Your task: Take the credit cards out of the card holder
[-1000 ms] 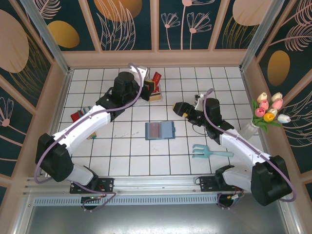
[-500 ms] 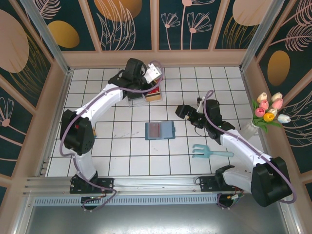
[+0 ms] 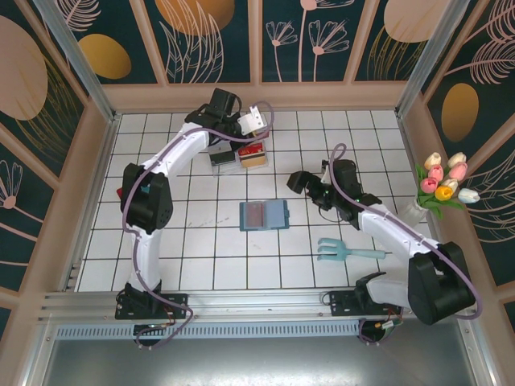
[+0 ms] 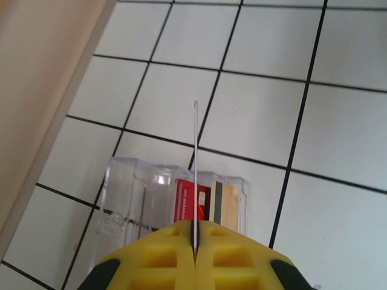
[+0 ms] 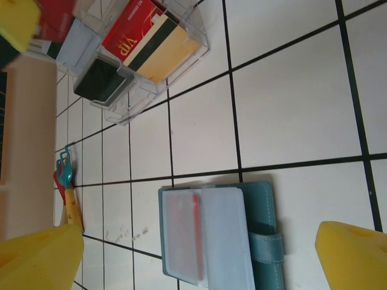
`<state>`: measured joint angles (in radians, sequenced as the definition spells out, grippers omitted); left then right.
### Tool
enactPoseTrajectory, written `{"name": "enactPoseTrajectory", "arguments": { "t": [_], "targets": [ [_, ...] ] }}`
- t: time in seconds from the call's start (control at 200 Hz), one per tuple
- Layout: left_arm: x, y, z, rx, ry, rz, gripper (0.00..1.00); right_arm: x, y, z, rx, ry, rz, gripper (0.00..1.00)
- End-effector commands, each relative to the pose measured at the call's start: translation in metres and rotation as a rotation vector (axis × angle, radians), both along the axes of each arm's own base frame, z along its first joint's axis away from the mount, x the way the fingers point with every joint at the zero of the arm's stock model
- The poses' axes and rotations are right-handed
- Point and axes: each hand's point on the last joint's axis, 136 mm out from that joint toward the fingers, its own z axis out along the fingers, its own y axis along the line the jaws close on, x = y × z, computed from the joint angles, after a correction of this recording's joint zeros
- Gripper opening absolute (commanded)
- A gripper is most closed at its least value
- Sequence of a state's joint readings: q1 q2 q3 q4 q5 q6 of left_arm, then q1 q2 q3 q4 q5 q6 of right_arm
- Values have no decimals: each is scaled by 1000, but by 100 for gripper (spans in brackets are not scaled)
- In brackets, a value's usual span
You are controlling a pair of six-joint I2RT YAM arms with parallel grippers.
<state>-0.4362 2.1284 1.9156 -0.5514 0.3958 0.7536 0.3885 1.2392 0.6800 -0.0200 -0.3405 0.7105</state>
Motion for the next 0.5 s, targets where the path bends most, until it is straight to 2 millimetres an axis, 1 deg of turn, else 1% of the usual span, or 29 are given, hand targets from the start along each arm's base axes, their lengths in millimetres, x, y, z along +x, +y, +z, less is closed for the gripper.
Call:
{"name": "enactPoseTrajectory", "arguments": {
  "t": [0.0, 0.16, 0.28, 0.495],
  "targets": [
    [-3, 4, -21, 49, 14, -51, 0, 7, -2, 2, 5, 9, -25, 99],
    [2, 7, -38, 85, 22, -61, 0, 6, -2, -6, 31, 33, -53, 99],
    [6, 11, -52, 105, 40, -53, 0, 7, -1, -8, 50, 45, -60, 99],
    [10, 14, -60, 111, 29, -35, 0, 8, 4, -16, 48, 94, -48, 99]
  ]
}}
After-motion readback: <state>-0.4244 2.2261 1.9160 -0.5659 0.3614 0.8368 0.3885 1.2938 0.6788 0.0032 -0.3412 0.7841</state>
